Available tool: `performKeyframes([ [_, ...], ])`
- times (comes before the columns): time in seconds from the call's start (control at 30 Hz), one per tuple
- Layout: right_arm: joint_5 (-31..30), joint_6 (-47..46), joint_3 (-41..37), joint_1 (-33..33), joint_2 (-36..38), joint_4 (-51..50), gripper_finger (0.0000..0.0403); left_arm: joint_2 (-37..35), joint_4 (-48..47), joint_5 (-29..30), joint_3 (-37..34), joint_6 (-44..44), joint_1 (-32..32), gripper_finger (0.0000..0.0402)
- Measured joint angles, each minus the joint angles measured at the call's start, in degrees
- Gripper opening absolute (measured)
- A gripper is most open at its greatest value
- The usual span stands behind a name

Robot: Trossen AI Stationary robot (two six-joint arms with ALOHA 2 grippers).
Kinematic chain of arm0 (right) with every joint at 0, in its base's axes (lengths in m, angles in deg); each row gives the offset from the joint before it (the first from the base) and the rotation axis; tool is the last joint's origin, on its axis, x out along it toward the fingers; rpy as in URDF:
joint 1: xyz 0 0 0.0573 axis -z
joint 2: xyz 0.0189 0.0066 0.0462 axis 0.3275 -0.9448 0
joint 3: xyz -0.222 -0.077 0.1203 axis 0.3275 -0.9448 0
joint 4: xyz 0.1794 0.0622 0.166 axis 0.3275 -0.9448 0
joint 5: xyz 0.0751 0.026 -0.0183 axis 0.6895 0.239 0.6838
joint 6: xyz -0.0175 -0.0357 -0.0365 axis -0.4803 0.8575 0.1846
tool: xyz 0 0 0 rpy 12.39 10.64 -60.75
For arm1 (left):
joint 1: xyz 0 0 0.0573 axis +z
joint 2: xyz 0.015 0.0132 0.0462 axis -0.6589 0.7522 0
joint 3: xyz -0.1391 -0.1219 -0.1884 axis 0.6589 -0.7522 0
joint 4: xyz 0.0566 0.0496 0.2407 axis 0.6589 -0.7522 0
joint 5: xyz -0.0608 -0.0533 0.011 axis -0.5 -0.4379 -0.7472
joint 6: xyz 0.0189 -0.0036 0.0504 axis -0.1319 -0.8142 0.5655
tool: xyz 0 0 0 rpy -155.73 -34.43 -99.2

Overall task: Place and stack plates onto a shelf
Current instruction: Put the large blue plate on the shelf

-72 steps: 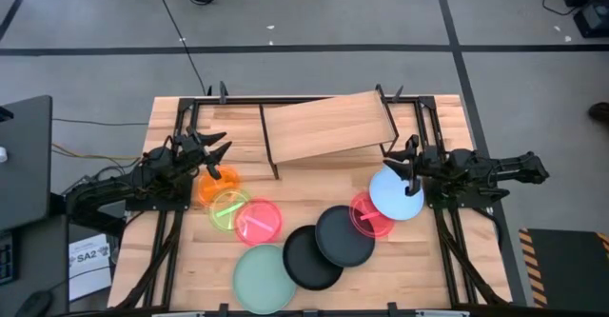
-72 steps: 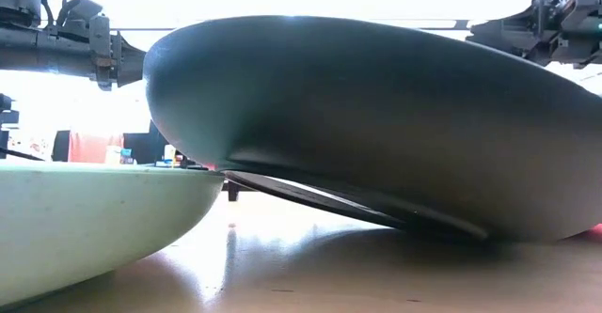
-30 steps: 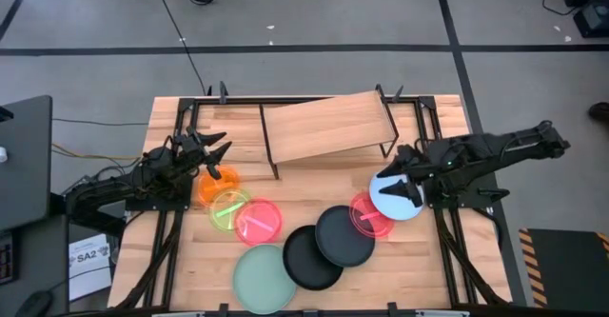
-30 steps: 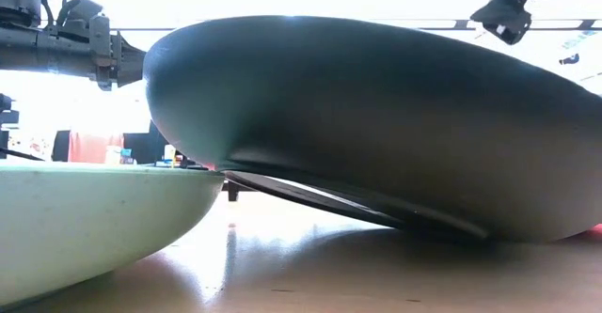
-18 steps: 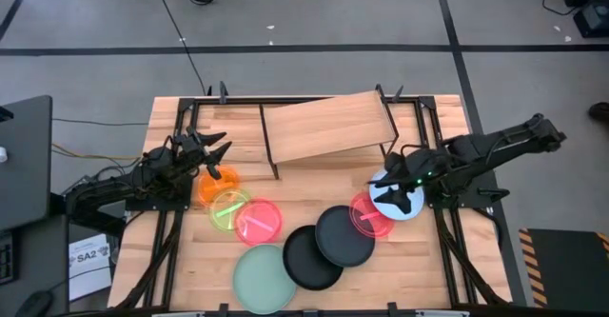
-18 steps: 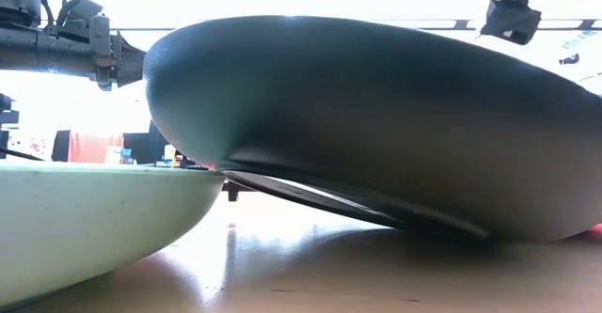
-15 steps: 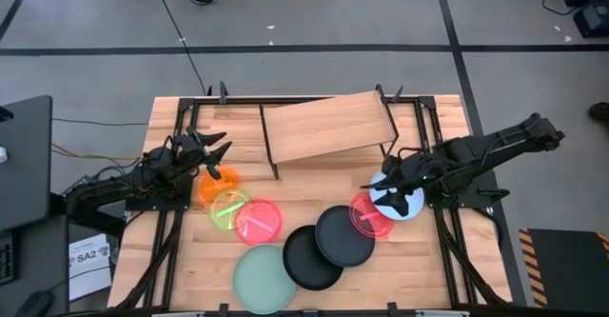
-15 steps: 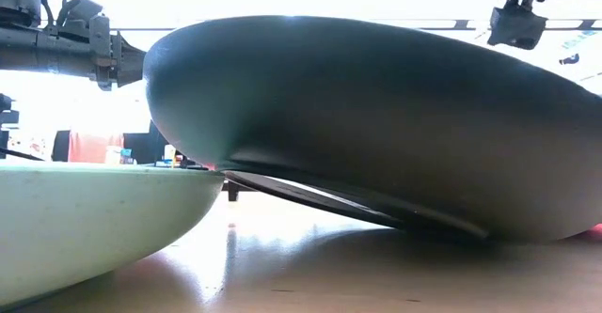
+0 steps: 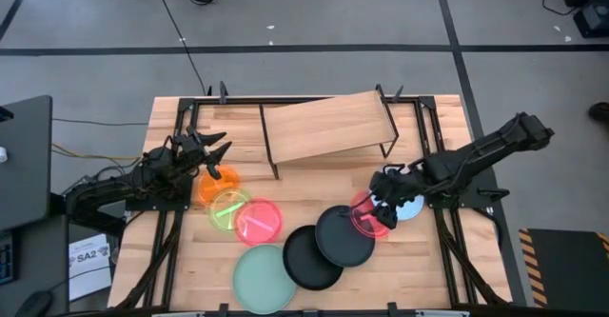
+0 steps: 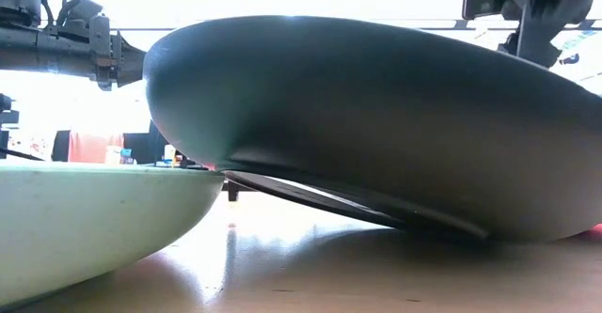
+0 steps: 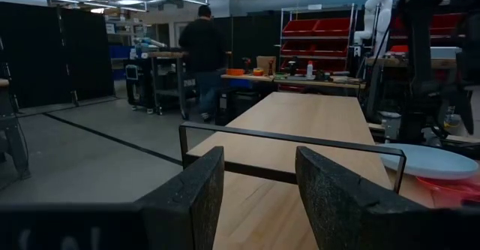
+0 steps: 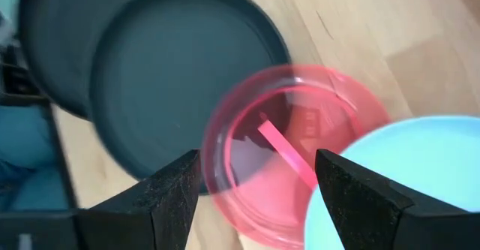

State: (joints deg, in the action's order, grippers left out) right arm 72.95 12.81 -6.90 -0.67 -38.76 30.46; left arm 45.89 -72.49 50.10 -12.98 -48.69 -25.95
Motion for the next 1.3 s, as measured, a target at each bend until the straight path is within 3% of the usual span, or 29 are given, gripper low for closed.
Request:
performKeyframes([
  [0.3,-0.09,-4.20,0.00,0.09,-6.52,-6.98,0.0268,0.00,0.00,0.00,0.00,-0.02,-0.02,0.0172],
  [0.93,0.49,-4.28,-0.02,0.04,-19.43,-7.23,0.0265,0.00,0.00,0.00,0.00,-0.02,-0.02,0.0172],
  [1.3,1.03,-4.29,-0.02,0.07,-21.24,-7.30,0.0189,0.00,0.00,0.02,0.00,-0.04,0.00,0.0172],
])
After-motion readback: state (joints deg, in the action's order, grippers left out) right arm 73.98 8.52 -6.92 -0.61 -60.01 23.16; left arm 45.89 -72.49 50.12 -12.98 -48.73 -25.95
